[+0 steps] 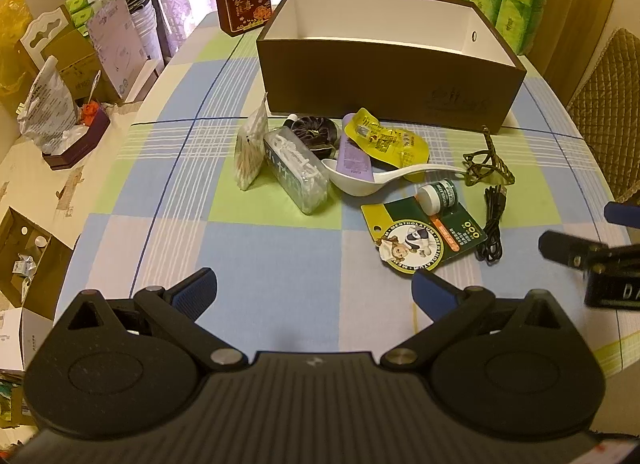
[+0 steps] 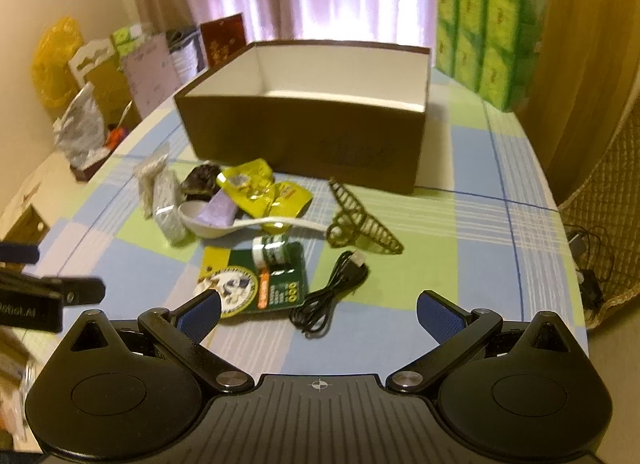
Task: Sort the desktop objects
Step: 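Move both tools toward the scattered items in front of the box, then grasp the cotton swab bag with the left tool while the right tool grasps the claw clip, then carry the swab bag and claw clip into the box and release both, then withdraw both open tools from the box back toward the table items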
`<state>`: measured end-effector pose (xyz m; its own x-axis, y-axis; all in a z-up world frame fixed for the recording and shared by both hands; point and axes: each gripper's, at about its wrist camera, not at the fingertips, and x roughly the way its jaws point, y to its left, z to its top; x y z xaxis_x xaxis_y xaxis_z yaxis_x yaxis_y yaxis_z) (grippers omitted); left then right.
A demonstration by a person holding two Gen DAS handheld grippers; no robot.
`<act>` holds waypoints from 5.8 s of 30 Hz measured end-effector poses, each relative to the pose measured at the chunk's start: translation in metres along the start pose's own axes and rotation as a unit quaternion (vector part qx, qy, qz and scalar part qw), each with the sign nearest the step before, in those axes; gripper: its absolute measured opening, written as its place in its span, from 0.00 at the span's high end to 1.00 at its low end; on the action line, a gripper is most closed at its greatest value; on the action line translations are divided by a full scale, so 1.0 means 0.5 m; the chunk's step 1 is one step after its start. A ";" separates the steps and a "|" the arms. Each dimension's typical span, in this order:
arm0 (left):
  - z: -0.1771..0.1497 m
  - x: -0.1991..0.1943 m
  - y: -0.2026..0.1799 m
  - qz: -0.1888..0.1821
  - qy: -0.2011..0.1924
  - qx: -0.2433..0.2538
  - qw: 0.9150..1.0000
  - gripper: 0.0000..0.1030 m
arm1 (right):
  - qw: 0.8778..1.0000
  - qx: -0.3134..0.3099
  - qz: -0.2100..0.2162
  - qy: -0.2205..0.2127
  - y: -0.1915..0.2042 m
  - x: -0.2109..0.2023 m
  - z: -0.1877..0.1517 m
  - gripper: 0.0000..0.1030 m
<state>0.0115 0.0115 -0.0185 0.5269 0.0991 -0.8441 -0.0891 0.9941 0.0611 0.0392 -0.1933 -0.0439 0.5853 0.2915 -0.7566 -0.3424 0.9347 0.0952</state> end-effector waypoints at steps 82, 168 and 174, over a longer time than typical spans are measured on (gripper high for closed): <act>0.175 0.275 0.195 -0.061 -0.099 0.214 0.970 0.84 | 0.979 0.174 -0.093 -0.055 -0.128 0.127 0.089 0.97; 0.553 0.477 0.010 -0.118 0.045 0.167 0.978 0.40 | 0.991 0.117 -0.008 0.063 -0.121 0.429 0.427 0.17; 0.555 0.446 0.018 -0.113 0.024 0.165 0.979 0.37 | 0.994 0.096 -0.016 0.046 -0.112 0.400 0.434 0.14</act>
<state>0.3631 0.0544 -0.0585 0.4607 -0.1193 -0.8795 0.3079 0.9509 0.0323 0.3349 -0.1432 -0.0602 0.5217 0.2491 -0.8159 -0.1720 0.9675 0.1854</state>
